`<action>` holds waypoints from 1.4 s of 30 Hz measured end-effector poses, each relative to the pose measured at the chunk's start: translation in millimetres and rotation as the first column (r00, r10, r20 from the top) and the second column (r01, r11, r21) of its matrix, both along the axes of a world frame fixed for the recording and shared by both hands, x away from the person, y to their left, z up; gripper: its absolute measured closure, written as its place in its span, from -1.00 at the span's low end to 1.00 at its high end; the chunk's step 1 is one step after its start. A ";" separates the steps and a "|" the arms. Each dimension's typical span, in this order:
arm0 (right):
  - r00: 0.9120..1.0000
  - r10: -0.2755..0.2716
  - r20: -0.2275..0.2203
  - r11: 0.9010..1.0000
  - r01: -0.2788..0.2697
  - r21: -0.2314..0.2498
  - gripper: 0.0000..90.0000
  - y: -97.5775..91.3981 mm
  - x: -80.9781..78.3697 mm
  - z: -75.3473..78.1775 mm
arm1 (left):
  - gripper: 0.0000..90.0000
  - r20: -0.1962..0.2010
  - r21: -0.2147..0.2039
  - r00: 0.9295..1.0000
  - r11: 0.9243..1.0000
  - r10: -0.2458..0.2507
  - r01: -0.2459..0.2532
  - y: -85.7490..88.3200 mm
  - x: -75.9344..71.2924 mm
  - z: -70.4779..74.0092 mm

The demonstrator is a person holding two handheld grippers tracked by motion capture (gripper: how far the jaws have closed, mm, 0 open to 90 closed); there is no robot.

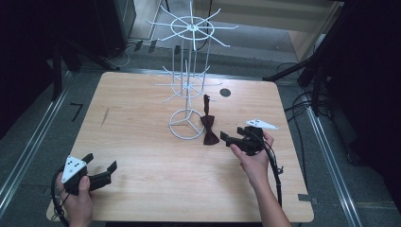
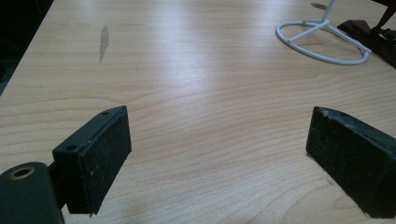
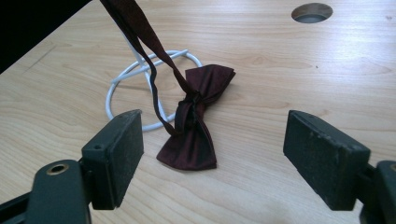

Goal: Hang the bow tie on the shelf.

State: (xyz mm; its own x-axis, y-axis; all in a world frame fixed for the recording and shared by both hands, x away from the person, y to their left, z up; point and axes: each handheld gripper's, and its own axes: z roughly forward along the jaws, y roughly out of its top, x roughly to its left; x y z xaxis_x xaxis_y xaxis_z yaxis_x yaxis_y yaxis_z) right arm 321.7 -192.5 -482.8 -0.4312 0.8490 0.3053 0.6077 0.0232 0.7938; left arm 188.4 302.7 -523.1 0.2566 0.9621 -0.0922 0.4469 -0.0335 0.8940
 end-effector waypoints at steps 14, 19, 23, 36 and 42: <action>1.000 -0.013 0.018 1.000 0.013 0.001 -0.59 -21.0 -16.6 -2.8 | -0.84 0.002 0.000 1.000 1.000 0.001 -0.001 -0.2 0.0 -0.1; 1.000 -0.018 0.016 1.000 0.018 -0.001 -0.64 -30.9 -24.5 -9.3 | -0.84 0.002 0.000 1.000 1.000 0.001 -0.001 -0.2 -0.1 0.0; 0.999 -0.032 0.017 0.999 0.032 0.005 -0.64 -39.0 -30.0 -13.3 | -0.84 0.001 0.001 1.000 1.000 0.001 -0.001 -0.2 -0.1 0.0; 0.997 -0.072 0.009 0.997 0.072 -0.004 -0.64 -64.4 -44.0 -26.9 | -0.84 0.002 0.005 1.000 1.000 0.004 -0.004 -0.6 -0.4 0.1; 0.996 -0.092 -0.002 0.996 0.092 -0.008 -0.64 -74.9 -49.6 -33.1 | -0.84 0.003 0.004 1.000 1.000 0.003 -0.003 -0.4 -0.3 0.0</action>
State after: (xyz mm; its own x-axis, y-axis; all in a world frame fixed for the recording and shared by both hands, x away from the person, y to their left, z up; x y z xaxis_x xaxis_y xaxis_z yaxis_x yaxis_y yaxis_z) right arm 272.1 -267.4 -515.9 -0.3505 0.8875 0.2992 0.6094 -0.0265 0.7924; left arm 188.1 302.3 -523.1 0.2544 0.9632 -0.0871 0.4440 -0.0363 0.8953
